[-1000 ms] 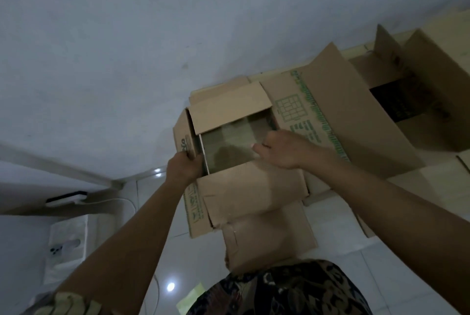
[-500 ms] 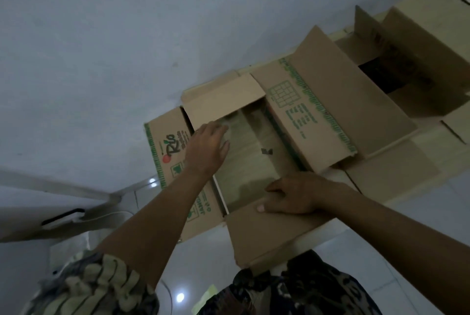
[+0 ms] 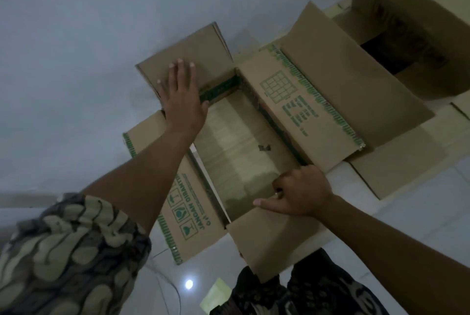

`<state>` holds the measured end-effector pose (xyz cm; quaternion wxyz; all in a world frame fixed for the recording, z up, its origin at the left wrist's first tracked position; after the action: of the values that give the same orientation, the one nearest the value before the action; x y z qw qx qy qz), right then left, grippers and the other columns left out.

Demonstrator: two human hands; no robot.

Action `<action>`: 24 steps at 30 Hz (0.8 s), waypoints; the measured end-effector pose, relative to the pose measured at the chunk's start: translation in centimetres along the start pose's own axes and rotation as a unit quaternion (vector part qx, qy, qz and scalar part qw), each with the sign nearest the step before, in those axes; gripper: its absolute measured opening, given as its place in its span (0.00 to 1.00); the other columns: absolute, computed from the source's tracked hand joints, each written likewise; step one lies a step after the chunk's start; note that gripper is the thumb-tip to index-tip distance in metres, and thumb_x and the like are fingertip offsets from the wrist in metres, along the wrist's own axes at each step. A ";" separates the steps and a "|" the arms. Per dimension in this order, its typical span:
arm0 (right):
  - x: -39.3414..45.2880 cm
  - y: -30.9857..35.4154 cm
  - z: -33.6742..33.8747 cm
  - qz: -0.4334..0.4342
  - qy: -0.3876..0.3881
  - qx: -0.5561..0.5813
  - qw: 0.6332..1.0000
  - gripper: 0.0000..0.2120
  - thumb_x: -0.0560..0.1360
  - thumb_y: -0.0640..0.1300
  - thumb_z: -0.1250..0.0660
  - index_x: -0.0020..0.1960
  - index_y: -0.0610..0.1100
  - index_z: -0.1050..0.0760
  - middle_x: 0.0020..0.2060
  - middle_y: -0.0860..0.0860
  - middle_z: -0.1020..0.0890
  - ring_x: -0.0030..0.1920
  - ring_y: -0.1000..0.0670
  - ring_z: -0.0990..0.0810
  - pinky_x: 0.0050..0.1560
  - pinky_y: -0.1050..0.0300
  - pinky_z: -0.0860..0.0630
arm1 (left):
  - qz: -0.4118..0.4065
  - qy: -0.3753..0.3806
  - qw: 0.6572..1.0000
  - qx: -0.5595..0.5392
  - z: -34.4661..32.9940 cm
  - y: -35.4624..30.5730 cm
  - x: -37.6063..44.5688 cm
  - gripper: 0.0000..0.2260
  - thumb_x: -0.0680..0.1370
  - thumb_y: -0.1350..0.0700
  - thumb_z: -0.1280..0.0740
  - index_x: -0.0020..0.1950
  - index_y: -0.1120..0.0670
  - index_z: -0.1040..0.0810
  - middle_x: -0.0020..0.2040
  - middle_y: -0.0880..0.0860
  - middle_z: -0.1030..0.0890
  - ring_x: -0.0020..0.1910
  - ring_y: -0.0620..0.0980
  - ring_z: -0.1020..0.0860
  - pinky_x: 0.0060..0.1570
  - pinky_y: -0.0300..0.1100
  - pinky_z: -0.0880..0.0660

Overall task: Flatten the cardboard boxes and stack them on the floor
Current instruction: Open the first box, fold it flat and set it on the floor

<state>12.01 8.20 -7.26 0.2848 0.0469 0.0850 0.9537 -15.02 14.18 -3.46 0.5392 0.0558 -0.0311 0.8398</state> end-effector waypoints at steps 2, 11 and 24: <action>-0.1 0.0 -0.1 0.004 -0.022 -0.002 1.000 0.39 0.71 0.79 0.45 0.21 0.46 0.28 0.16 0.53 0.30 0.18 0.51 0.34 0.26 0.64 0.40 | 0.023 0.050 0.998 -0.012 -1.7 0.8 1.5 0.37 0.77 0.47 0.31 0.79 0.57 0.45 0.79 0.59 0.43 0.77 0.61 0.44 0.71 0.65 0.47; 0.8 -0.5 -0.7 0.005 -0.034 -0.009 0.999 0.38 0.72 0.77 0.46 0.21 0.47 0.32 0.16 0.53 0.32 0.18 0.51 0.36 0.26 0.64 0.40 | 0.004 0.045 0.996 -0.073 -3.8 0.8 3.7 0.13 0.83 0.53 0.40 0.55 0.60 0.22 0.45 0.62 0.19 0.43 0.61 0.21 0.37 0.45 0.34; 0.0 -4.5 6.0 -0.167 -0.198 0.106 0.960 0.14 0.80 0.53 0.35 0.55 0.44 0.18 0.51 0.47 0.16 0.51 0.47 0.19 0.47 0.51 0.21 | 0.058 0.004 0.990 -0.129 -1.7 4.3 -4.1 0.25 0.78 0.43 0.41 0.72 0.53 0.33 0.69 0.59 0.30 0.70 0.60 0.34 0.66 0.61 0.37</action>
<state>15.23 12.70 -2.27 0.4449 0.2494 0.1344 0.8496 -17.37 8.84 -5.64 0.4927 -0.0199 -0.1404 0.8586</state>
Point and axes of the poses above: each hand's wrist, its own x-axis towards the middle knuckle, its own z-axis out of the back of the hand, y = z × x, the point moved 10 cm from there along x, towards the middle knuckle
